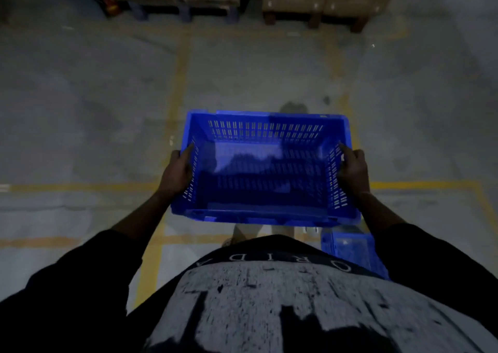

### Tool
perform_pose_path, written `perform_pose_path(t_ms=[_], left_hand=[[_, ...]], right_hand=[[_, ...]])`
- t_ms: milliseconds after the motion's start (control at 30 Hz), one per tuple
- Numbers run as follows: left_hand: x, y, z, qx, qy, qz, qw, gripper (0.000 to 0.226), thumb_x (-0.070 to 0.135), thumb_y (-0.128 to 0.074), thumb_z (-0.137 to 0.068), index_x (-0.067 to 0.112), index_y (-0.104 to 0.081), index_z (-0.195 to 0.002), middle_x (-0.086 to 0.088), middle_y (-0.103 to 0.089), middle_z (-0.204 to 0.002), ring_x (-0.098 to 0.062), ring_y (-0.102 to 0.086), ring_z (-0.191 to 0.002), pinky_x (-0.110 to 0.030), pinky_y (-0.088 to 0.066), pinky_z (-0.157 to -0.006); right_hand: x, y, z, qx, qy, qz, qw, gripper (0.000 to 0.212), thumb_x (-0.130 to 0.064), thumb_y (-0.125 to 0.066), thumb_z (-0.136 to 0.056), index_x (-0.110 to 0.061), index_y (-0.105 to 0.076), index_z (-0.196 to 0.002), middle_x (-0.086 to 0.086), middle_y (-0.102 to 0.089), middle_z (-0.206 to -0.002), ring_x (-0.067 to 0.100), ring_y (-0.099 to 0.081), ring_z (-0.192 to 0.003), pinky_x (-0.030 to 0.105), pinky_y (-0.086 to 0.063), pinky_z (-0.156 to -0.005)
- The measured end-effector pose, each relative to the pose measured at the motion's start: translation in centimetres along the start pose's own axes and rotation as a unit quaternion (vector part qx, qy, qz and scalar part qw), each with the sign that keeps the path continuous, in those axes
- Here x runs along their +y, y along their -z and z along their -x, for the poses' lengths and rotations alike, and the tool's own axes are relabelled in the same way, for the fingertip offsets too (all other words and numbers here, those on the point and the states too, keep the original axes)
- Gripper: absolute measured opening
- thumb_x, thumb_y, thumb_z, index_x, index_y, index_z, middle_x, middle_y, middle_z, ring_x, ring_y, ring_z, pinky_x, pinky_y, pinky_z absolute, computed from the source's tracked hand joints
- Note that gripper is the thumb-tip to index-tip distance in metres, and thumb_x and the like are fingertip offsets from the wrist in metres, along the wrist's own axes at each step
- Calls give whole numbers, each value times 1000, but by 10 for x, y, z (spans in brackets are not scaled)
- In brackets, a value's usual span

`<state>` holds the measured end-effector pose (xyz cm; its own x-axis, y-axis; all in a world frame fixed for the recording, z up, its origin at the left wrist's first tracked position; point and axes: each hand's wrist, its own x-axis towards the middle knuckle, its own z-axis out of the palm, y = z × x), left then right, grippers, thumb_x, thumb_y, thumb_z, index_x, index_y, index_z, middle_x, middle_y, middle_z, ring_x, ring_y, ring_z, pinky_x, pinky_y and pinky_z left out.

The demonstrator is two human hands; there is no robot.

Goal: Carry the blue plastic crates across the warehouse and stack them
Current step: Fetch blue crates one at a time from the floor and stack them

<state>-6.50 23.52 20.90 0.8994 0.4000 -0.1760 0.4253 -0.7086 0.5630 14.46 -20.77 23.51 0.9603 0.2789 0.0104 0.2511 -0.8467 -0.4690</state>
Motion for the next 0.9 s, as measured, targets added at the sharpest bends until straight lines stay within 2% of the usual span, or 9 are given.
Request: perform_pose_path(t_ms=[67,167,300,400,533,600,700,833,900], left_hand=[[-12,2,18,39,6,17,999,62,15,-53,-99,24,-32,-156,-19,-46,-126,-39,-62,-103,-44,-51,-94],[-18,6,49,93,32,29,995,60,7,-55,-98,17,-38,-154,-23,-50,-122,-40,-59,-105,-44,-48,-96],[-26,15,92,142,63,23,988,54,21,-46,-100,16,-39,-154,-25,-56,-117,-39,-60,-98,-45,-49,-85],[-43,16,121,175,80,20,981,60,36,-32,-98,21,-34,-156,-18,-65,-107,-33,-63,-78,-43,-53,-68],[-43,21,165,236,114,17,965,59,32,-30,-99,19,-35,-156,-14,-69,-95,-25,-62,-66,-43,-53,-61],[-46,22,186,258,130,14,957,57,30,-30,-100,16,-37,-155,-13,-68,-87,-21,-59,-59,-41,-51,-56],[-60,26,217,279,165,23,946,57,36,-28,-101,24,-36,-155,-12,-68,-93,-17,-60,-61,-41,-53,-59],[-74,39,255,324,181,36,928,54,29,-32,-100,21,-43,-152,-6,-68,-78,-16,-60,-56,-43,-50,-56],[-71,46,272,341,193,31,919,51,25,-37,-101,20,-44,-152,-10,-67,-81,-21,-60,-63,-40,-48,-60]], right_hand=[[-11,4,-8,-21,17,-5,1000,50,-4,-46,-96,-11,-41,-146,22,-44,-113,24,-38,-73,36,-38,-70],[-30,7,-21,-43,49,-8,998,49,-7,-45,-98,-15,-43,-145,25,-46,-110,35,-48,-78,35,-37,-74],[-53,4,-42,-73,101,-26,992,50,-4,-50,-93,-13,-49,-142,26,-49,-107,43,-55,-91,40,-43,-85],[-76,-1,-54,-90,153,-26,984,53,0,-54,-88,-10,-52,-139,29,-50,-105,44,-55,-88,38,-40,-82],[-110,-11,-64,-121,219,-41,967,53,-4,-53,-84,-9,-54,-137,27,-50,-100,41,-54,-84,29,-32,-73],[-127,-19,-66,-129,241,-47,961,50,-13,-48,-87,-10,-55,-137,26,-50,-97,41,-53,-84,31,-32,-73],[-156,-36,-69,-142,297,-46,943,55,-25,-41,-83,-14,-55,-136,22,-52,-94,41,-54,-82,37,-40,-76],[-206,-57,-61,-155,338,-39,928,53,-19,-42,-86,-13,-54,-137,24,-52,-96,41,-54,-83,36,-37,-76],[-230,-69,-57,-154,349,-39,924,49,-12,-46,-88,-12,-55,-136,25,-51,-95,42,-54,-81,34,-35,-75]])
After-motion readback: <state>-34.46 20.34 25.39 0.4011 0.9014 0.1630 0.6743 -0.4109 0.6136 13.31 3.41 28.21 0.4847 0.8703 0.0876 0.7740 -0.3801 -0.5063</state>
